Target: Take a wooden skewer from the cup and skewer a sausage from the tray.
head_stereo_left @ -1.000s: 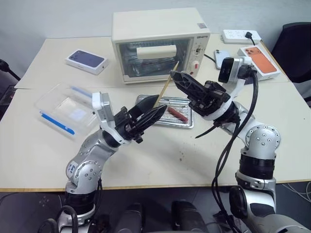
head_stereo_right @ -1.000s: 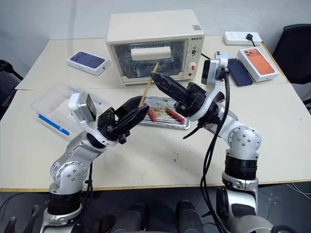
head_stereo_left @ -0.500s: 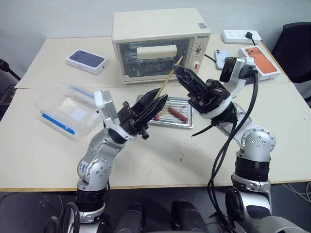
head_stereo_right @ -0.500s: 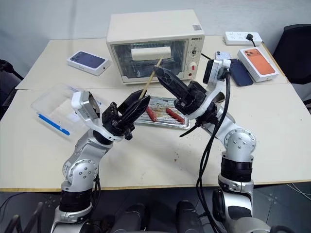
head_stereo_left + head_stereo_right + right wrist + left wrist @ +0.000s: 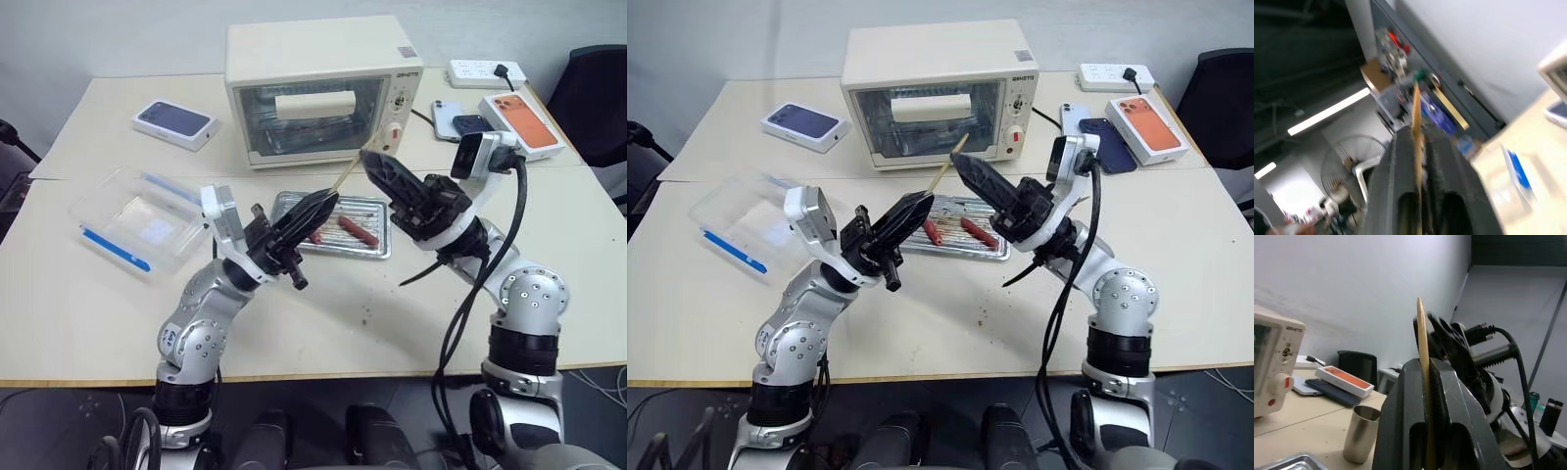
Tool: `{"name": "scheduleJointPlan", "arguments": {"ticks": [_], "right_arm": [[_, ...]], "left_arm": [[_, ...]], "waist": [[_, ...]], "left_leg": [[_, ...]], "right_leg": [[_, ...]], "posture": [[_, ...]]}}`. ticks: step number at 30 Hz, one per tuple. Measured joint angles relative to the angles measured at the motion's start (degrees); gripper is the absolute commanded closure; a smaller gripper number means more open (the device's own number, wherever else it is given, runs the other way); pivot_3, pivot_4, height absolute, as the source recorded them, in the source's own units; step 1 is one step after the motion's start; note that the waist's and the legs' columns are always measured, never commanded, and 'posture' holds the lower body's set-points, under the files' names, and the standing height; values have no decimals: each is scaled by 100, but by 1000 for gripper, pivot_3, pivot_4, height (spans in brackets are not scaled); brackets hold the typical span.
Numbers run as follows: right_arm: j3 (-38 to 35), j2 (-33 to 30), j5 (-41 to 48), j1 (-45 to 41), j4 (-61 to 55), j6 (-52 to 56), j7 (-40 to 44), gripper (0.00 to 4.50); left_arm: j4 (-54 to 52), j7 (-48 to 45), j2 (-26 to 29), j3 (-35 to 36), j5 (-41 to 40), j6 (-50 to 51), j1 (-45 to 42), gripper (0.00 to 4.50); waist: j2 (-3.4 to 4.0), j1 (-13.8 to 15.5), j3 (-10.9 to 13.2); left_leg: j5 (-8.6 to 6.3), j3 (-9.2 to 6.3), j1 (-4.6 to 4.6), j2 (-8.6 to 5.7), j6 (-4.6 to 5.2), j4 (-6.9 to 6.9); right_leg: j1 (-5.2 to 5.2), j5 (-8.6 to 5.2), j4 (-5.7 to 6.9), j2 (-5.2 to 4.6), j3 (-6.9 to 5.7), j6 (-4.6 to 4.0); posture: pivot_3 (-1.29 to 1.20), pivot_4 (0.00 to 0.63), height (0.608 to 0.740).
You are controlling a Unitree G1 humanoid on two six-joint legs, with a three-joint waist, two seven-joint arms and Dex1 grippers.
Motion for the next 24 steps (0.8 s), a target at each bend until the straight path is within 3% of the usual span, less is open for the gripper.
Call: {"name": "scheduleJointPlan", "arguments": {"ticks": [2,5,7,12,15,19,21,24], "right_arm": [[13,-417,-422,302,-153,-132,233,2601],[82,-1527,-1544,1099,-457,-702,1139,1759],[132,-1769,-1992,1398,-459,-1004,1475,1303],[454,-2546,-3848,2816,-144,-2966,2868,109],[399,-2553,-4391,3276,413,-3666,3123,51],[398,-2553,-4558,3247,499,-3883,3187,51],[496,-2553,-4510,2988,334,-3422,3008,51],[896,-2675,-4367,2206,-157,-2214,2588,51]], "left_arm": [[-5,-115,338,189,7,-13,83,4500],[-2,-335,1032,800,-2,0,800,4500],[5,-373,1174,996,-11,35,1074,4500],[-105,-649,1491,1546,-49,53,2561,4500],[-76,-717,1489,1916,-81,49,3298,4500],[-136,-716,1454,1993,-138,42,3557,4500],[-163,-700,1433,2037,-141,38,3673,4500],[-222,-645,1418,2017,-137,26,3542,4500]], "waist": [[0,6,0],[0,10,0],[-2,4,1],[-5,19,3],[-11,25,3],[-11,28,3],[-12,22,4],[-10,-11,3]], "left_leg": [[-1,1,1,-1,2,-4],[-3,2,3,0,5,-24],[-3,4,3,2,5,-24],[-3,4,20,4,7,-38],[-2,4,28,5,8,-34],[2,3,59,9,5,-43],[2,3,113,12,4,-77],[3,3,116,18,-1,-81]], "right_leg": [[0,0,-4,0,0,0],[2,0,-9,1,0,0],[3,0,-15,1,2,0],[25,0,-56,0,1,1],[35,0,-56,-2,2,1],[64,1,-58,-1,3,2],[113,-1,-81,0,3,0],[110,-2,-81,3,4,-2]], "posture": [[0,150,740],[0,150,740],[0,150,740],[0,150,740],[0,150,740],[0,150,740],[0,150,740],[0,150,740]]}}
